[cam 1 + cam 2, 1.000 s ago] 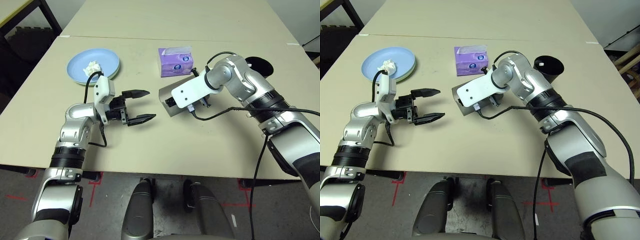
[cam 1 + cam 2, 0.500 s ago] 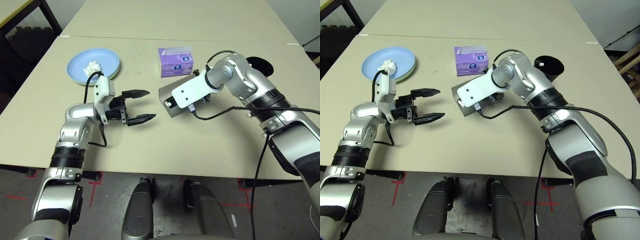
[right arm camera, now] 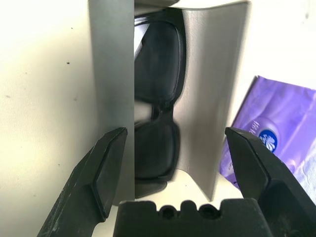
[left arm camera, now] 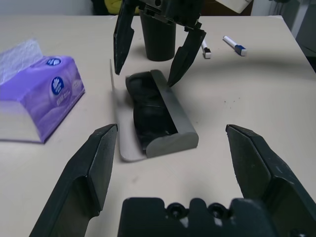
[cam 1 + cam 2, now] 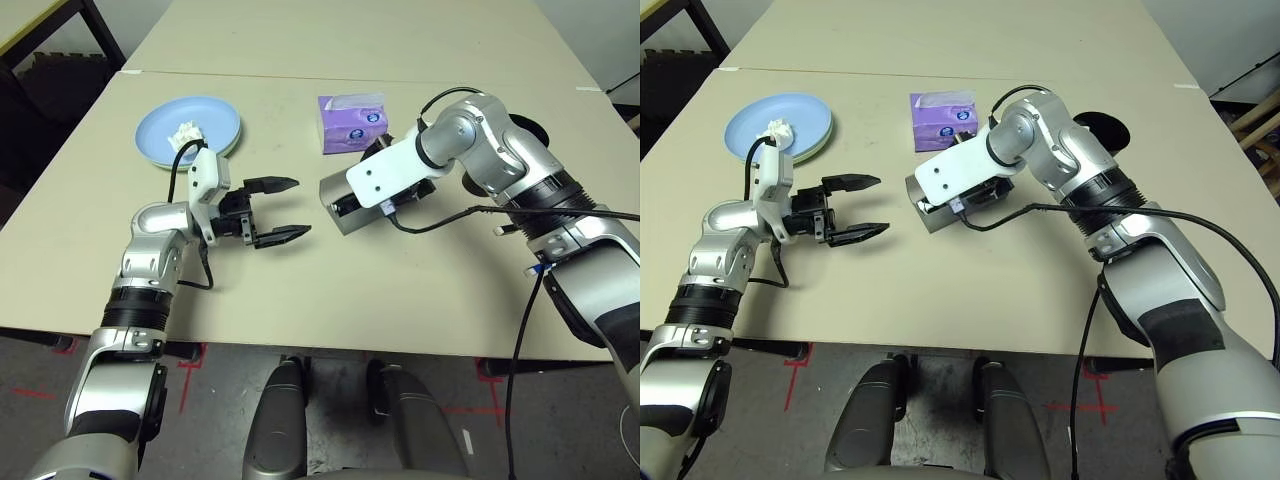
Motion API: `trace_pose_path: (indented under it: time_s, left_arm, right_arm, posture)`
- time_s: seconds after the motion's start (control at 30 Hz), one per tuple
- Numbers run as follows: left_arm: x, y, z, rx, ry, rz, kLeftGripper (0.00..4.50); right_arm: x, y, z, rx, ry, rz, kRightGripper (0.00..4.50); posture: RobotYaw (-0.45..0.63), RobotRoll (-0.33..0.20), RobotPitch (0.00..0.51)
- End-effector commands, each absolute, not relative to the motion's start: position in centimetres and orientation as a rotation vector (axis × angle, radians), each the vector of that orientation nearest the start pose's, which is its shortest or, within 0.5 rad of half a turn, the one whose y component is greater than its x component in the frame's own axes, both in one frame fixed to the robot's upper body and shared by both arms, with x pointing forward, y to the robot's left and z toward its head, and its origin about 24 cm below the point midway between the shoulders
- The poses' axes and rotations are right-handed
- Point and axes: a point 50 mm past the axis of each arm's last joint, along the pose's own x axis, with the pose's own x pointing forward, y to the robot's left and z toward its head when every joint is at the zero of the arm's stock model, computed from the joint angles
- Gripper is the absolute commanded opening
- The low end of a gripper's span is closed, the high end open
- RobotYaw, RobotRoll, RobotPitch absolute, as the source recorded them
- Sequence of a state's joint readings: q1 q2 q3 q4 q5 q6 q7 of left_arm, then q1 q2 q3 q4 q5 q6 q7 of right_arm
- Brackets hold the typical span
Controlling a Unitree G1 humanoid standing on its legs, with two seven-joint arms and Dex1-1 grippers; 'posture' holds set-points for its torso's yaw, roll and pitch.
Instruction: Organize and tidy the items on the table.
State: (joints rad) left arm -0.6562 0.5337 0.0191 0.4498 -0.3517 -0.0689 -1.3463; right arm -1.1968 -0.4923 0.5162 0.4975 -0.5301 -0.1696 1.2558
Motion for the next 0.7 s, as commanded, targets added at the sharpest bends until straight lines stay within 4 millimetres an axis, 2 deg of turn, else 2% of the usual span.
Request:
trace_pose_path:
  time_s: [0.03,0.13,0.27,0.37,0.57,0.63,0.7]
  left_arm:
    - [32.7,19.3,16.2,0.338,-0.153,-1.28,4.5]
    - [32.6,19.3,16.2,0.338,-0.153,-1.283,4.5]
    - [32.7,19.4,16.2,0.34,-0.153,-1.286,4.5]
    - [32.7,19.3,16.3,0.34,-0.152,-1.289,4.5]
    - [32.8,19.3,16.3,0.34,-0.146,-1.298,4.5]
    - [32.9,19.3,16.3,0.34,-0.142,-1.303,4.5]
    - [33.0,19.2,16.2,0.34,-0.139,-1.308,4.5]
  right_arm:
    - [35.9,-8.3,24.5,-1.635,0.056,1.198,4.47]
    - [35.7,-8.4,25.0,-1.565,0.038,1.206,4.47]
    - [35.0,-8.9,25.8,-1.381,-0.017,1.251,4.47]
    - [34.8,-10.1,25.6,-1.238,-0.039,1.254,4.47]
    - [34.1,-12.7,23.7,-0.824,-0.095,1.2,4.47]
    - [33.5,-13.5,22.8,-0.616,-0.117,1.164,4.47]
    - [32.7,-14.1,22.0,-0.492,-0.16,1.127,4.47]
  posture:
    - [0.18,0.0,0.185]
    - [0.17,0.0,0.184]
    - [0.17,0.0,0.182]
    - [0.16,0.0,0.182]
    - [0.13,0.0,0.187]
    - [0.12,0.0,0.191]
    - [0.11,0.0,0.193]
